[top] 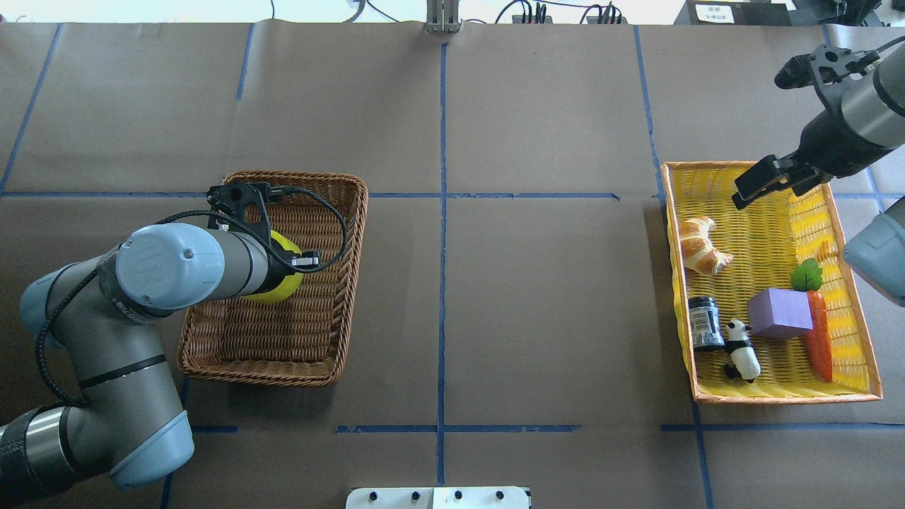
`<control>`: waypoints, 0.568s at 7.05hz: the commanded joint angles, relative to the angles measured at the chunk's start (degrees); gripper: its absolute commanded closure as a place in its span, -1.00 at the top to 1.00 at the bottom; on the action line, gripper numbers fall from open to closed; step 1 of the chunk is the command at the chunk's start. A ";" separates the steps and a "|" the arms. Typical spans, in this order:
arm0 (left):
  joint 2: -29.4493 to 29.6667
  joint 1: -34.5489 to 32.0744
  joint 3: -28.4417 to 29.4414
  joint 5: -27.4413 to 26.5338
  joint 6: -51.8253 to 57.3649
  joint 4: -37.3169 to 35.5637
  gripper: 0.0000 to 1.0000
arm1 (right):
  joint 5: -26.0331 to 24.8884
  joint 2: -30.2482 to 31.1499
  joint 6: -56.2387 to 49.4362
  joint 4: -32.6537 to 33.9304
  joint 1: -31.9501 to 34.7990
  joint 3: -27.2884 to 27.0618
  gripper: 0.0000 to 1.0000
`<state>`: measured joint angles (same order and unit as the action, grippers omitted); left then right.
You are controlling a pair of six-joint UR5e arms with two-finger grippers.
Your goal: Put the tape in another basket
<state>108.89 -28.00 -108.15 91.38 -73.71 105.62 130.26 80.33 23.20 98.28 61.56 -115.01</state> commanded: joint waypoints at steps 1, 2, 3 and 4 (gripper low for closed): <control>0.09 0.49 0.93 0.29 4.42 -0.24 0.54 | 0.34 1.15 -2.98 1.39 0.75 -0.65 1.00; 0.09 0.32 -0.20 0.64 10.81 -2.07 0.99 | 0.43 1.32 -3.07 1.39 0.84 -0.74 1.00; 0.09 -0.21 -2.30 1.60 16.09 -5.83 1.00 | 0.52 1.50 -3.16 1.22 0.84 -0.65 1.00; 0.00 -3.26 -4.15 5.70 21.62 -8.47 1.00 | 0.52 2.28 -4.11 1.04 1.45 -0.65 1.00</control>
<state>108.97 -28.78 -110.13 93.63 -58.73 100.54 130.73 81.92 19.88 99.50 62.54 -115.67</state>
